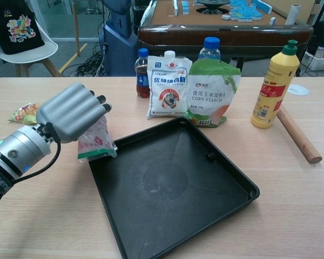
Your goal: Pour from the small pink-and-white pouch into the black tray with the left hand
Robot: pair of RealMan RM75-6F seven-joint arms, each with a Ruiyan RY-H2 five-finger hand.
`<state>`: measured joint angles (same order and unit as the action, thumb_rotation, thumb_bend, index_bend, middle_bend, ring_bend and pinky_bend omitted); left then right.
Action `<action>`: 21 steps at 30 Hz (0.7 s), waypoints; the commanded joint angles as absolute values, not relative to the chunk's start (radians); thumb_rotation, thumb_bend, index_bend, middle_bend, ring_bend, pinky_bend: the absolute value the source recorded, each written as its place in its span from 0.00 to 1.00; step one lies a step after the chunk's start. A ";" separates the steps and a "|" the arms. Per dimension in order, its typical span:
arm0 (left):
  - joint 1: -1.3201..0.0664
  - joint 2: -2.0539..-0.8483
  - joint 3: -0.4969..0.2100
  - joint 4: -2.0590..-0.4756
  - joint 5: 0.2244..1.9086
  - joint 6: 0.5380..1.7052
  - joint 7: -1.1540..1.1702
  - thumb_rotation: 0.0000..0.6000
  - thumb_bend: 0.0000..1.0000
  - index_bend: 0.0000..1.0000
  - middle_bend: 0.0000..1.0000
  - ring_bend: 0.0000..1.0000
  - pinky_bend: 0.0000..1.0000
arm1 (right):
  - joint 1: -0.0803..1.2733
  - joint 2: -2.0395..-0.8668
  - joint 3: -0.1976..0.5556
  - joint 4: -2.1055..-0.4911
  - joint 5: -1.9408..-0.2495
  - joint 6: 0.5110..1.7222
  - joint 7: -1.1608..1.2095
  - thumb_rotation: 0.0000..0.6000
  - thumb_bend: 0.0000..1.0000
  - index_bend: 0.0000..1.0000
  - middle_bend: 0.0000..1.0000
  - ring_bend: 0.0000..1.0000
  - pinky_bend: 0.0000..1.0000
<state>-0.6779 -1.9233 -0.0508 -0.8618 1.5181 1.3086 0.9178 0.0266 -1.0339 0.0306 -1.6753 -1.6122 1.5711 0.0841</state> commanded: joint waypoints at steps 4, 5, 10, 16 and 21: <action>-0.670 -1.953 -0.051 -0.818 1.531 1.318 0.950 1.00 0.21 0.41 0.55 0.50 0.56 | 0.025 -1.033 0.031 -1.676 -1.613 1.574 0.085 1.00 0.19 0.16 0.24 0.06 0.09; -0.670 -1.955 -0.053 -0.813 1.534 1.325 0.952 1.00 0.21 0.41 0.55 0.50 0.56 | 0.025 -1.032 0.031 -1.677 -1.614 1.576 0.085 1.00 0.19 0.16 0.24 0.06 0.09; -0.672 -1.970 -0.047 -0.767 1.560 1.343 0.968 1.00 0.21 0.41 0.56 0.50 0.56 | 0.022 -1.031 0.030 -1.678 -1.613 1.577 0.082 1.00 0.19 0.16 0.24 0.06 0.09; -0.669 -1.989 -0.048 -0.731 1.562 1.334 1.002 1.00 0.21 0.41 0.56 0.50 0.56 | 0.019 -1.029 0.030 -1.681 -1.614 1.582 0.080 1.00 0.19 0.16 0.24 0.06 0.09; -0.662 -1.992 -0.067 -0.742 1.545 1.328 0.974 1.00 0.21 0.41 0.56 0.50 0.56 | 0.018 -1.031 0.029 -1.680 -1.611 1.580 0.081 1.00 0.19 0.16 0.24 0.06 0.09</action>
<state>-0.6639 -1.9915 -0.0588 -0.7346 1.5519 1.3275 0.9856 0.0181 -1.0308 0.0293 -1.6799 -1.6116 1.5808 0.0809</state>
